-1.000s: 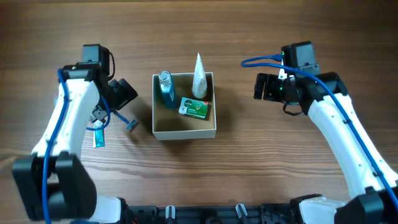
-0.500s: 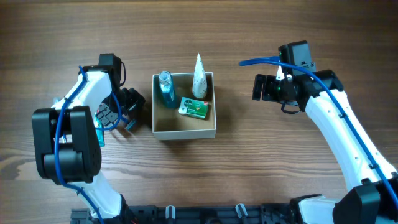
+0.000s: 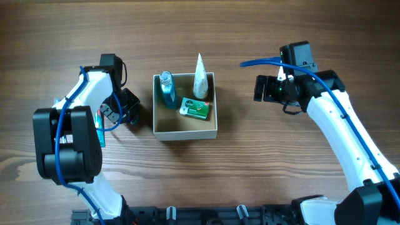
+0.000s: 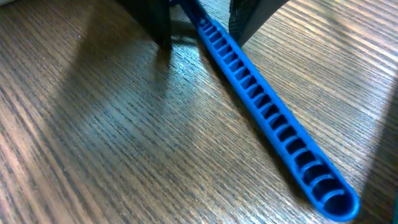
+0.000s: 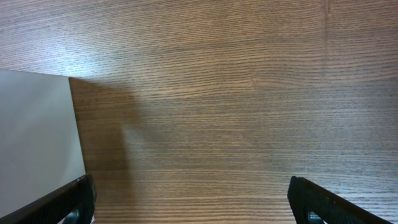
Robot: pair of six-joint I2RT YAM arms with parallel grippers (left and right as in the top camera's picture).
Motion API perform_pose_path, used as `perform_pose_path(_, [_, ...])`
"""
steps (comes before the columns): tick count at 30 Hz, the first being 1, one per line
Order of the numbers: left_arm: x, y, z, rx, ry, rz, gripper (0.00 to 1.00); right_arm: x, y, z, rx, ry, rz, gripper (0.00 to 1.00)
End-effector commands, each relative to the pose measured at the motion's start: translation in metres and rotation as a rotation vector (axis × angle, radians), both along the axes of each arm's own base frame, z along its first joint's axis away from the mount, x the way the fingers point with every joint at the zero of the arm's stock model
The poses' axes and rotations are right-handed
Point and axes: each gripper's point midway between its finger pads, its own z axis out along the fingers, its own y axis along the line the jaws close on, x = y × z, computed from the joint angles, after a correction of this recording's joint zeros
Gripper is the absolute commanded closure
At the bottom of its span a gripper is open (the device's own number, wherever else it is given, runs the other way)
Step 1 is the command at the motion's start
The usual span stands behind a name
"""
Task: Pack container
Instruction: 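Reach the left gripper to the blue razor and grasp it, then drop the blue razor into the front of the box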
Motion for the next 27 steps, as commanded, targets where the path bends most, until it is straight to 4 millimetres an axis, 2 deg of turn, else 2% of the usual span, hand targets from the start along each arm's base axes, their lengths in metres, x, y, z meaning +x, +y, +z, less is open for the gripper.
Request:
perform_pose_path(1, [-0.011, -0.001, -0.012, 0.002, 0.049, -0.002, 0.77, -0.002, 0.001, -0.003, 0.002, 0.015, 0.018, 0.0])
perform_pose_path(2, [-0.011, -0.001, -0.012, 0.002, 0.049, -0.002, 0.8, -0.002, 0.001, -0.003, 0.002, 0.015, 0.018, 0.0])
perform_pose_path(8, [-0.011, -0.001, -0.012, 0.002, 0.05, -0.002, 0.82, -0.002, 0.001, -0.003, 0.002, 0.014, 0.018, 0.0])
perform_pose_path(11, [-0.011, -0.001, -0.012, 0.002, 0.05, -0.002, 0.95, -0.002, 0.001, -0.003, 0.002, 0.015, 0.018, 0.0])
perform_pose_path(16, [-0.009, 0.001, -0.011, 0.011, 0.043, -0.003, 0.96, -0.002, 0.001, -0.003, 0.002, 0.014, 0.018, 0.0])
perform_pose_path(18, [-0.003, 0.008, 0.0, 0.05, 0.018, -0.026, 0.96, -0.002, 0.0, -0.003, -0.002, 0.014, 0.017, 0.0])
perform_pose_path(20, [0.013, 0.009, 0.032, 0.057, -0.067, -0.086, 0.96, -0.002, 0.0, -0.003, -0.002, 0.013, 0.017, 0.0])
perform_pose_path(23, [0.018, 0.018, 0.101, 0.139, -0.212, -0.182, 0.96, -0.002, 0.0, -0.003, -0.002, 0.013, 0.017, 0.0])
perform_pose_path(24, [0.013, 0.015, 0.138, 0.164, -0.31, -0.26, 0.96, -0.002, 0.0, -0.003, -0.003, 0.012, 0.016, 0.0])
perform_pose_path(25, [0.011, 0.007, 0.16, 0.175, -0.38, -0.351, 0.96, -0.002, 0.0, -0.003, -0.005, 0.012, 0.015, 0.0])
perform_pose_path(27, [0.007, -0.019, 0.189, 0.17, -0.484, -0.614, 0.96, -0.001, 0.0, -0.003, -0.004, 0.01, 0.015, 0.0])
